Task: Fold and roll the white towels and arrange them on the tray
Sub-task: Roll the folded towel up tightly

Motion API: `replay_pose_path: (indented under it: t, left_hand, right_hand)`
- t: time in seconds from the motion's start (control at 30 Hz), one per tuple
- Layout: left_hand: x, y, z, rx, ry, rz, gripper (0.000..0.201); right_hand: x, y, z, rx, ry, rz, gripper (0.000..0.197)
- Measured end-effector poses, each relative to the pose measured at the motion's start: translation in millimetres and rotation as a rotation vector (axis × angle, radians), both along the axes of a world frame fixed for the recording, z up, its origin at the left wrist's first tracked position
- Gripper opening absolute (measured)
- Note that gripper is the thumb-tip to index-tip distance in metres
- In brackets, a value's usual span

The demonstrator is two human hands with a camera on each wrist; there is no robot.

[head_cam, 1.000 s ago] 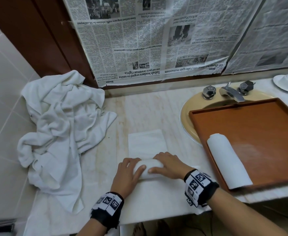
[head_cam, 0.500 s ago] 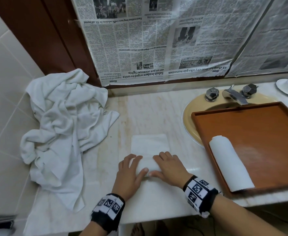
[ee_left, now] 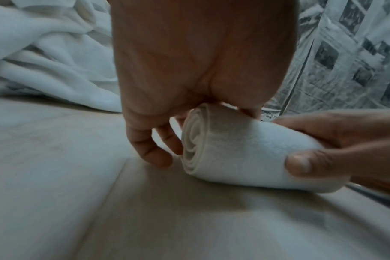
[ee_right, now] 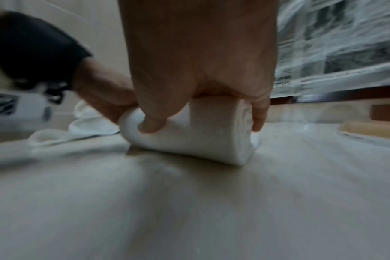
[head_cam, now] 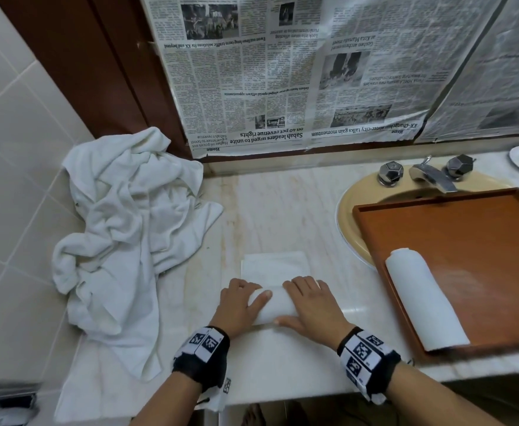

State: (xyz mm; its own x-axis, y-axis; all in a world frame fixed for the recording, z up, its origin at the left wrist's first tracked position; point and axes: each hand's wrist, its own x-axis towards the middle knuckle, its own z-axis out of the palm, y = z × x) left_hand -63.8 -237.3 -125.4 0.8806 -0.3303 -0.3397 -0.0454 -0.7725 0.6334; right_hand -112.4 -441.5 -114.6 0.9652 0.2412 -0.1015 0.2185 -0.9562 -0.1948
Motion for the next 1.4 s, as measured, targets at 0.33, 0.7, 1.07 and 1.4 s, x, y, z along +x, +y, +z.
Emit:
replay_pose_path:
  t: [0.33,0.7,1.07,1.4]
  left_hand:
    - [-24.0,11.5,5.0,-0.090,-0.070,-0.091,0.058]
    - [-7.2,3.5,-1.1,-0.187,-0.038,0.004,0.073]
    - [10.7,-2.7,6.5,-0.082,0.088,-0.130,0.057]
    - [-3.4,-27.2,21.3,-0.037,0.124,0.245,0.064]
  right_hand:
    - [-10.1,-6.8,14.6,0.099,0.185,-0.049,0.088]
    - [-12.9,-0.8,7.9,0.068,0.072,-0.075,0.094]
    - [-18.1,-8.9,17.1,0.078,0.249,-0.176,0.100]
    - [-14.9,-5.3,26.0,0.206,0.486,-0.338,0.101]
